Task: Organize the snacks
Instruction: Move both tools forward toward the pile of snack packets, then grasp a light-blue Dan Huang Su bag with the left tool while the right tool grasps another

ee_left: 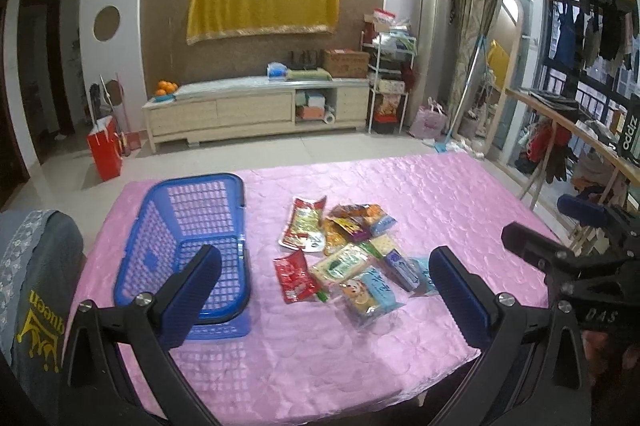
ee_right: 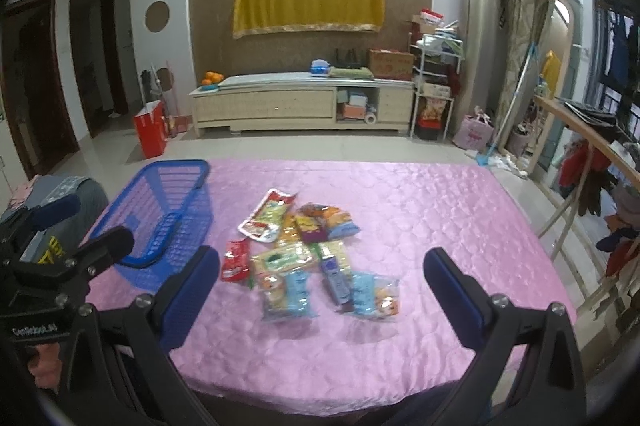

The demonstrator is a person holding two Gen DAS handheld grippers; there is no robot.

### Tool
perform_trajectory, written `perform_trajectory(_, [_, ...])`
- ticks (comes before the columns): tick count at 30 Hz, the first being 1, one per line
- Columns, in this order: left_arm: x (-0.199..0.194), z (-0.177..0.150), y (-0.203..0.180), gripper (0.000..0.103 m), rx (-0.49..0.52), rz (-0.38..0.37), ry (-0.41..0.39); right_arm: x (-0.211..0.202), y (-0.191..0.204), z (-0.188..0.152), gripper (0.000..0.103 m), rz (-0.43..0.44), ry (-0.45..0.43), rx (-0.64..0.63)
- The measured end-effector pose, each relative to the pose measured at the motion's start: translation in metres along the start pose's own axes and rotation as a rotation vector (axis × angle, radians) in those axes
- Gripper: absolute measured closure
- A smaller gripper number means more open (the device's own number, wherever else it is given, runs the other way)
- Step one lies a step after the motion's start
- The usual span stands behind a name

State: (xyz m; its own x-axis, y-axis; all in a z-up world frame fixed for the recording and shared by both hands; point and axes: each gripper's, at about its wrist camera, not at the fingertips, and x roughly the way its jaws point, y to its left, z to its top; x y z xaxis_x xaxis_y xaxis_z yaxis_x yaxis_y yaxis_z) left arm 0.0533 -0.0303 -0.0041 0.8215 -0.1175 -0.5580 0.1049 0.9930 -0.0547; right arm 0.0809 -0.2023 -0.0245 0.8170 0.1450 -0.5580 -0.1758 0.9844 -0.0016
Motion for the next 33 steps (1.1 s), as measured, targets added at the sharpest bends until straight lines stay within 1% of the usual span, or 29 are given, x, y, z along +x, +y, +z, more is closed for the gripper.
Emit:
perform_trajectory(4, [0.028,0.004,-0.010,0.000,-0.002,-0.018,0.064,0.022,-0.020,0.004,0.000,-0.008,0.043,-0.006])
perform_trajectory(8, [0.060,0.002,-0.022,0.000,-0.013,-0.019,0.137,0.044,-0.041,0.001,0.000,-0.026,0.099,-0.002])
perform_trajectory(15, [0.114,-0.011,-0.038,0.000,-0.036,-0.009,0.266,0.088,-0.069,-0.014,0.000,0.023,0.224,0.036])
perform_trajectory(18, [0.136,-0.022,-0.042,0.000,-0.049,-0.005,0.337,0.108,-0.075,-0.023,0.000,0.046,0.293,0.040])
perform_trajectory(21, [0.159,-0.033,-0.045,0.001,-0.071,-0.008,0.404,0.127,-0.080,-0.031,0.000,0.046,0.347,0.043])
perform_trajectory(22, [0.164,-0.035,-0.045,0.003,-0.076,-0.004,0.420,0.133,-0.081,-0.034,0.000,0.043,0.366,0.043])
perform_trajectory(24, [0.179,-0.043,-0.043,0.003,-0.094,0.010,0.466,0.148,-0.083,-0.042,0.000,0.015,0.407,0.040])
perform_trajectory(26, [0.192,-0.051,-0.040,0.003,-0.129,-0.006,0.503,0.158,-0.086,-0.048,0.000,0.003,0.436,0.039])
perform_trajectory(28, [0.204,-0.056,-0.039,0.003,-0.146,-0.006,0.532,0.169,-0.089,-0.053,0.000,0.027,0.463,0.050])
perform_trajectory(33, [0.234,-0.066,-0.039,0.003,-0.153,-0.002,0.588,0.194,-0.094,-0.062,0.000,0.043,0.517,0.052])
